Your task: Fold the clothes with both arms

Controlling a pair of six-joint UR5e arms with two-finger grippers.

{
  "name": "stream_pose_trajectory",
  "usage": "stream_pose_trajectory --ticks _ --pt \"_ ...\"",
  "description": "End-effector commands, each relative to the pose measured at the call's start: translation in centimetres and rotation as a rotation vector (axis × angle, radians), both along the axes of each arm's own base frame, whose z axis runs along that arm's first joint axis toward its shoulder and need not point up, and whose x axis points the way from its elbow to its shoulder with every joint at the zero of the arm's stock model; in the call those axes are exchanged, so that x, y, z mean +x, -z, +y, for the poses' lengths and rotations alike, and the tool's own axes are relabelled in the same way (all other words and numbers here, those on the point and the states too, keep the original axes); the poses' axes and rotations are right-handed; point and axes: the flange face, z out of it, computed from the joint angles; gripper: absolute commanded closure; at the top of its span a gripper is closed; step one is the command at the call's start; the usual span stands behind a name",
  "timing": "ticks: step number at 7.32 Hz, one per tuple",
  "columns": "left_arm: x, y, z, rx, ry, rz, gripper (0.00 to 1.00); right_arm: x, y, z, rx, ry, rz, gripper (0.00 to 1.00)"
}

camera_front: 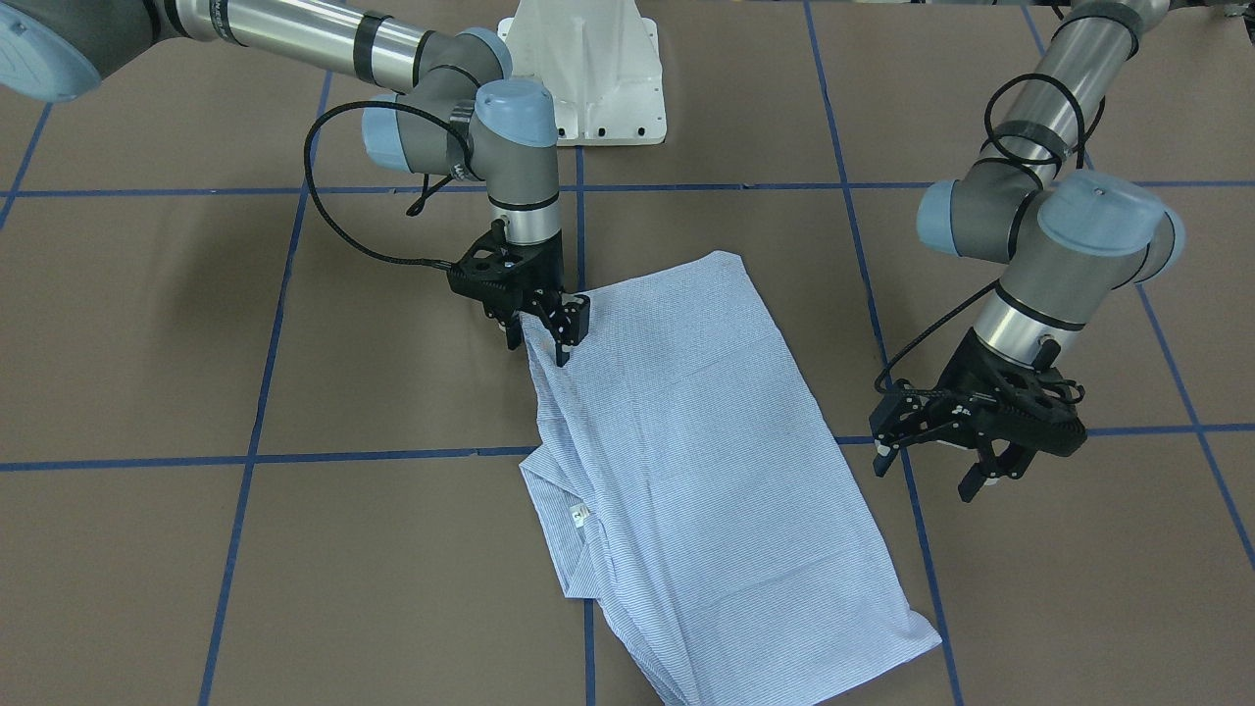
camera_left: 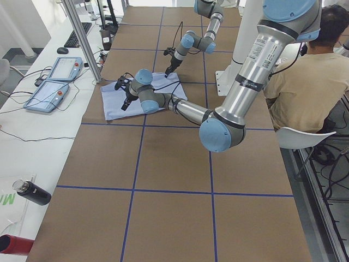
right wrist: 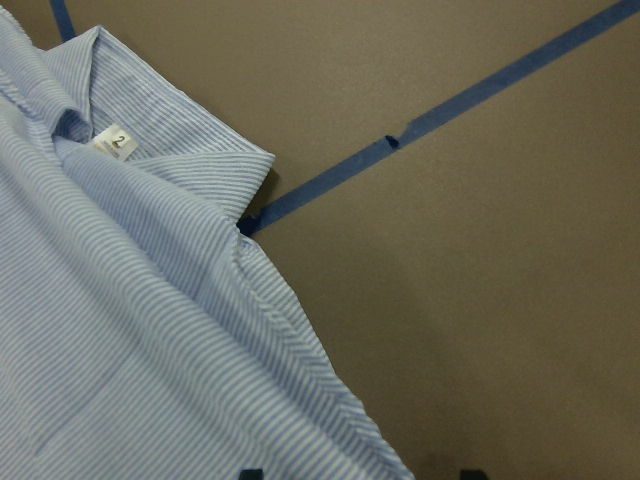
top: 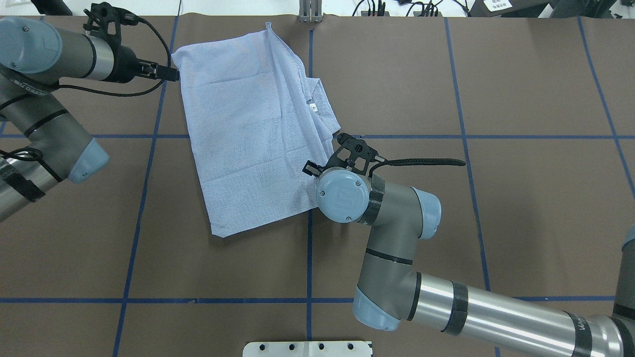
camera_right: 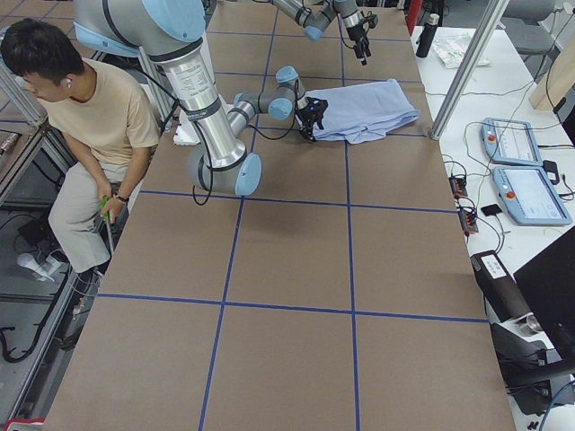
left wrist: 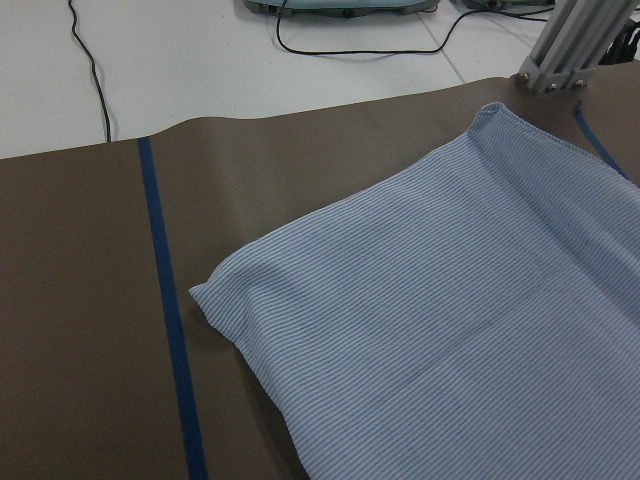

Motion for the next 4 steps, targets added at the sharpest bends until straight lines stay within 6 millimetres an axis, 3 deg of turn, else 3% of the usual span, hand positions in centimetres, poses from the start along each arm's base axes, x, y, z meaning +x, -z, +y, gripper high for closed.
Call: stream_pose_trajectory --ticks 1,4 --pt "-0.02 -0.47 0.21 -0.002 -0.002 -0.002 0.0 -0.82 0.26 1.09 0.014 0.003 0.003 0.34" --pt "-0.1 -0.68 0.33 -0.002 -0.002 -0.002 0.0 -1.28 0.34 1.9 0.021 0.01 0.003 0.33"
